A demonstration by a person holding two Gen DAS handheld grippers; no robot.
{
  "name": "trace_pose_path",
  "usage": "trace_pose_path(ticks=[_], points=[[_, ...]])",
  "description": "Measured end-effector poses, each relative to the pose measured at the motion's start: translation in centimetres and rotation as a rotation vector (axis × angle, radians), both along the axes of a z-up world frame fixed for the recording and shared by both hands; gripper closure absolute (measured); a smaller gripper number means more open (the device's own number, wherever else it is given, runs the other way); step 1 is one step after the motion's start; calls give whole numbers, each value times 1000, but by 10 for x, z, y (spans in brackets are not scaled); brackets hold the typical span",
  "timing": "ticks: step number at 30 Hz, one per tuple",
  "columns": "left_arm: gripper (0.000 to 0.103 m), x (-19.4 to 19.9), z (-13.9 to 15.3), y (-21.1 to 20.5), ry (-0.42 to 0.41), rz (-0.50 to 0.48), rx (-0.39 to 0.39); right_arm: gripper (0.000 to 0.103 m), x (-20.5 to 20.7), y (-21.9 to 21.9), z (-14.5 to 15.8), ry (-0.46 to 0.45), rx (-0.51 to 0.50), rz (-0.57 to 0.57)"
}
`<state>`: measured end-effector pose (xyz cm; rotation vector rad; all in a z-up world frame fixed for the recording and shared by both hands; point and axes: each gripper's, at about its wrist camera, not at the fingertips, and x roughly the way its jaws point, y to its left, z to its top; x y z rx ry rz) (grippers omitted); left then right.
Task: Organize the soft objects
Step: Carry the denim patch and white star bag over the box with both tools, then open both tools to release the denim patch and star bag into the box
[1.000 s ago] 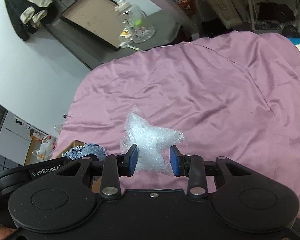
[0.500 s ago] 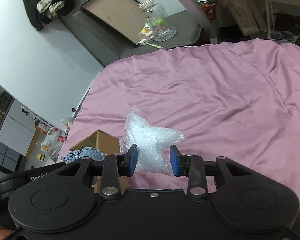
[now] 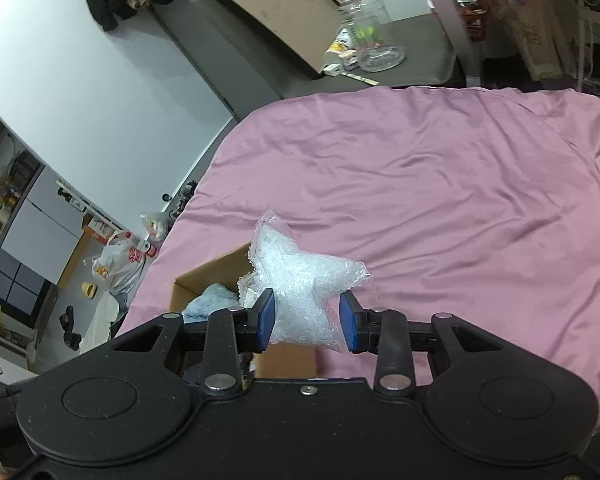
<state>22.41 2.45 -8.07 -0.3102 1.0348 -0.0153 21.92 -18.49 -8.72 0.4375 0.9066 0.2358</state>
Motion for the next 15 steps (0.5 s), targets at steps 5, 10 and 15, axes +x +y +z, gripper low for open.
trace_pose_path(ticks=[5, 10, 15], points=[[82, -1, -8, 16, 20, 9, -25, 69, 1, 21, 0, 1, -10, 18], [82, -4, -21, 28, 53, 14, -59, 69, 2, 38, 1, 5, -26, 31], [82, -6, -29, 34, 75, -3, -80, 69, 3, 52, 2, 3, -43, 43]])
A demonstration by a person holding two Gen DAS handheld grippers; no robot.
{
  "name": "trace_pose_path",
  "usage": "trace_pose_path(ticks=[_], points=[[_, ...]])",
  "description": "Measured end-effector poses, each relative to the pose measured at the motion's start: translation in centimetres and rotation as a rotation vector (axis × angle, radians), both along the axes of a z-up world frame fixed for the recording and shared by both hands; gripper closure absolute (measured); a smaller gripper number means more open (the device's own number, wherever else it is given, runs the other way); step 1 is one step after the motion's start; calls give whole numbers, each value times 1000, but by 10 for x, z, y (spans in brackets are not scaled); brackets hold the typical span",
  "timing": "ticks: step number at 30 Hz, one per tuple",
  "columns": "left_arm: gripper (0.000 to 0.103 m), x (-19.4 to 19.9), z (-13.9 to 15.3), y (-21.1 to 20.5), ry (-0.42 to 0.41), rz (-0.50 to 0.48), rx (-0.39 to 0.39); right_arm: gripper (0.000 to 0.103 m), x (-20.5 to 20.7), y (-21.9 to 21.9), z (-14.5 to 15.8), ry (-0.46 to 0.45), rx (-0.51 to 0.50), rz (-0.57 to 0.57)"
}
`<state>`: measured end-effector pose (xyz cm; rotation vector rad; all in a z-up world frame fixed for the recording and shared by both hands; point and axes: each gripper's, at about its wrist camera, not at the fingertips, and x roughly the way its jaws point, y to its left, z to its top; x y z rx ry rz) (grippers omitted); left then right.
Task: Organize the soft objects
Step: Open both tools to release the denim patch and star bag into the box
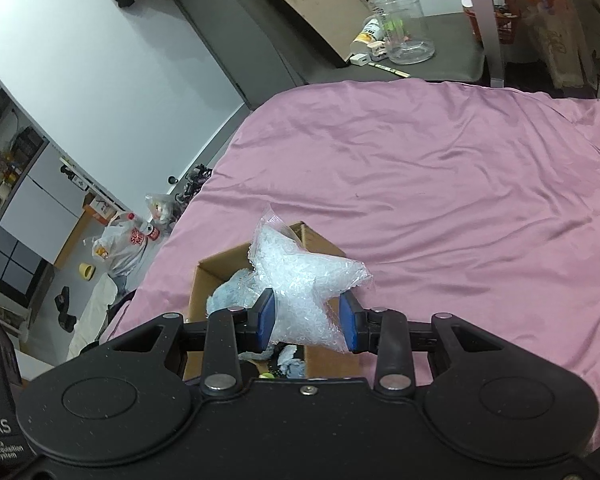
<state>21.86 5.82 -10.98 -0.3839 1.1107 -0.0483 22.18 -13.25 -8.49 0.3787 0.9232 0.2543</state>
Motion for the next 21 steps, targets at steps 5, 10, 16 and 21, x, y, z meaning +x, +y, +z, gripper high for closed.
trace_pose_path(ticks=[5, 10, 16, 21], points=[[81, -1, 0, 12, -7, 13, 7, 69, 3, 14, 1, -1, -9, 10], [78, 1, 1, 28, -1, 45, 13, 69, 4, 28, 2, 0, -13, 25], [69, 4, 2, 40, 11, 73, 22, 64, 9, 37, 3, -1, -14, 20], [61, 4, 2, 46, 24, 94, 31, 61, 8, 34, 5, -9, -10, 6]])
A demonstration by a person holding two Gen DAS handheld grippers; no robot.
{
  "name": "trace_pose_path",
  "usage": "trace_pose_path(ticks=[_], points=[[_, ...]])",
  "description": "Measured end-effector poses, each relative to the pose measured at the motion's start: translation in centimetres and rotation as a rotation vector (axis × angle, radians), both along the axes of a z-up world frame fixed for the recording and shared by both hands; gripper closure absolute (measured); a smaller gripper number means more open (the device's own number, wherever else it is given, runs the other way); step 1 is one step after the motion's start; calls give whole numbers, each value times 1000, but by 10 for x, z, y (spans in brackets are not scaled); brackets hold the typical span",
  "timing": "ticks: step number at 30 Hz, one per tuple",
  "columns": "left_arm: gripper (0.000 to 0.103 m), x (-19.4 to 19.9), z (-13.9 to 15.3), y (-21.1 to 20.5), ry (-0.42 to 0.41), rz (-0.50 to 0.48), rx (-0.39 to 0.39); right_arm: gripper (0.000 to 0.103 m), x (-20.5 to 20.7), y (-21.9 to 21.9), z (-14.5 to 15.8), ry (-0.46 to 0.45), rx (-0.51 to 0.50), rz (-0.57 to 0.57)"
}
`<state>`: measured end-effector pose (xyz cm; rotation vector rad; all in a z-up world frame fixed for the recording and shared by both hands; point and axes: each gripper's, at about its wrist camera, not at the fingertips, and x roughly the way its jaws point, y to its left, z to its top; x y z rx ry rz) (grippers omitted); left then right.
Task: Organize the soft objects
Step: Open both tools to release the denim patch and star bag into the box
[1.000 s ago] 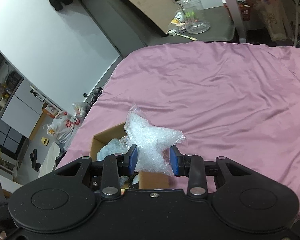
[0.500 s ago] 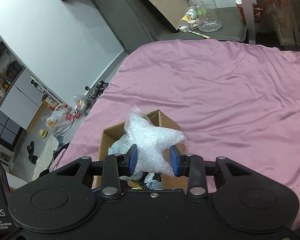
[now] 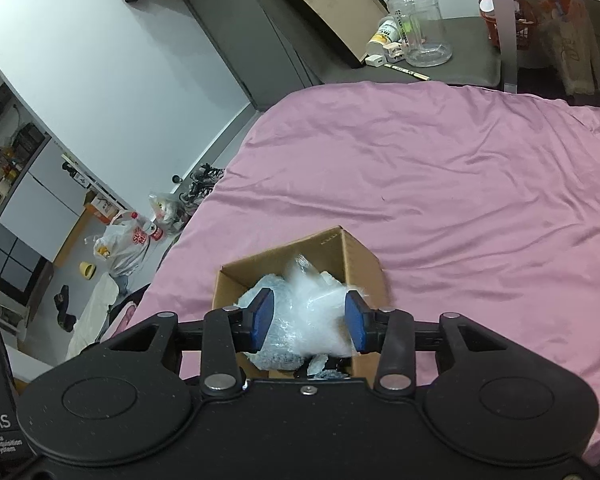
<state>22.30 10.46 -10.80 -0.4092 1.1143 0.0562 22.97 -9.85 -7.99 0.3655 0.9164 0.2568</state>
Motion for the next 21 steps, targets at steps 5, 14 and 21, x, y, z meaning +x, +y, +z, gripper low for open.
trace_pose_path(ticks=[5, 14, 21], points=[[55, 0, 1, -1, 2, 12, 12, 60, -2, -6, 0, 3, 5, -7], [33, -3, 11, -20, -9, -25, 53, 48, -9, -24, -1, 24, 16, -18], [26, -6, 21, -29, -18, -18, 85, 34, -18, -43, 4, 15, 17, -38]])
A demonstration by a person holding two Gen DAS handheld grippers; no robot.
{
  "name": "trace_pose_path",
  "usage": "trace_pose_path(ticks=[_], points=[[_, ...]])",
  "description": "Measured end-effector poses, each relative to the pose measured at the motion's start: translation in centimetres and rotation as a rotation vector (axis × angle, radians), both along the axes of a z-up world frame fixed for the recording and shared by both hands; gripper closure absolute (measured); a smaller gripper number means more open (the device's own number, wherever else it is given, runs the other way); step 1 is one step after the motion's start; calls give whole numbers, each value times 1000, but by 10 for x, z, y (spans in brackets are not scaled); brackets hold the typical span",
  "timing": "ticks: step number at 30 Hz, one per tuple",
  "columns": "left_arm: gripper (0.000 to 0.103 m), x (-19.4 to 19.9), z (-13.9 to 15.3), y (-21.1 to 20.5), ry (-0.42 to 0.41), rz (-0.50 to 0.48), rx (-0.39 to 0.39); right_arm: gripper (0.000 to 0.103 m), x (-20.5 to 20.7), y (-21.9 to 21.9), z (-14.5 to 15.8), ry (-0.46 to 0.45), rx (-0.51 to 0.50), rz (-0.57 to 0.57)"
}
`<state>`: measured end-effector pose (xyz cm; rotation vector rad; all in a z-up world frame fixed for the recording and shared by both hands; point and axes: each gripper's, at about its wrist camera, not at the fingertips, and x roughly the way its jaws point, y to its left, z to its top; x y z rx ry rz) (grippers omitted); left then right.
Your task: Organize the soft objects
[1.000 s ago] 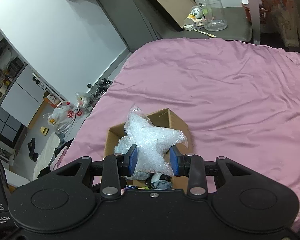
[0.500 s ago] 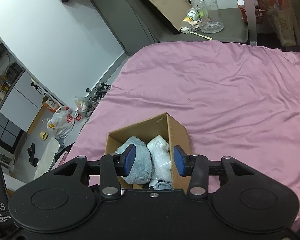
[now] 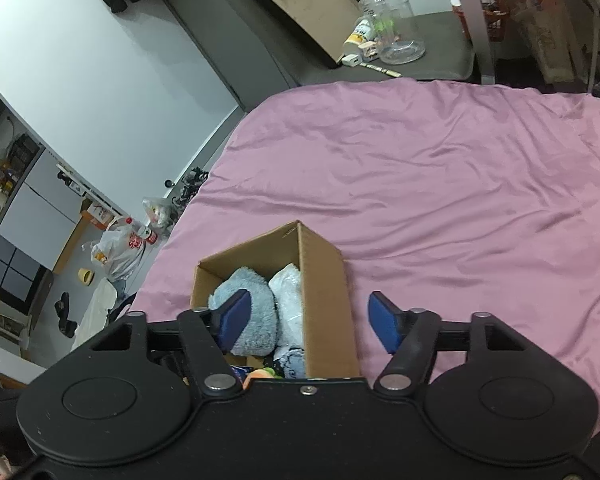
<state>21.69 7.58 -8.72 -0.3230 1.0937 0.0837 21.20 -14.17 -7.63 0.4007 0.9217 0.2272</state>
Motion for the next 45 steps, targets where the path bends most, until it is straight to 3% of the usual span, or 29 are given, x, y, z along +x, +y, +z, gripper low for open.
trace_pose_path(ticks=[8, 14, 30, 45], points=[[18, -10, 15, -17, -27, -33, 16, 10, -17, -27, 11, -35, 22, -19], [13, -26, 27, -31, -71, -51, 33, 1, -35, -49, 17, -65, 12, -21], [10, -78, 43, -50, -118, -101, 65, 0, -88, -79, 24, -122, -90, 28], [9, -132, 81, -46, -206, -109, 102, 0, -140, -77, 59, -203, -125, 56]])
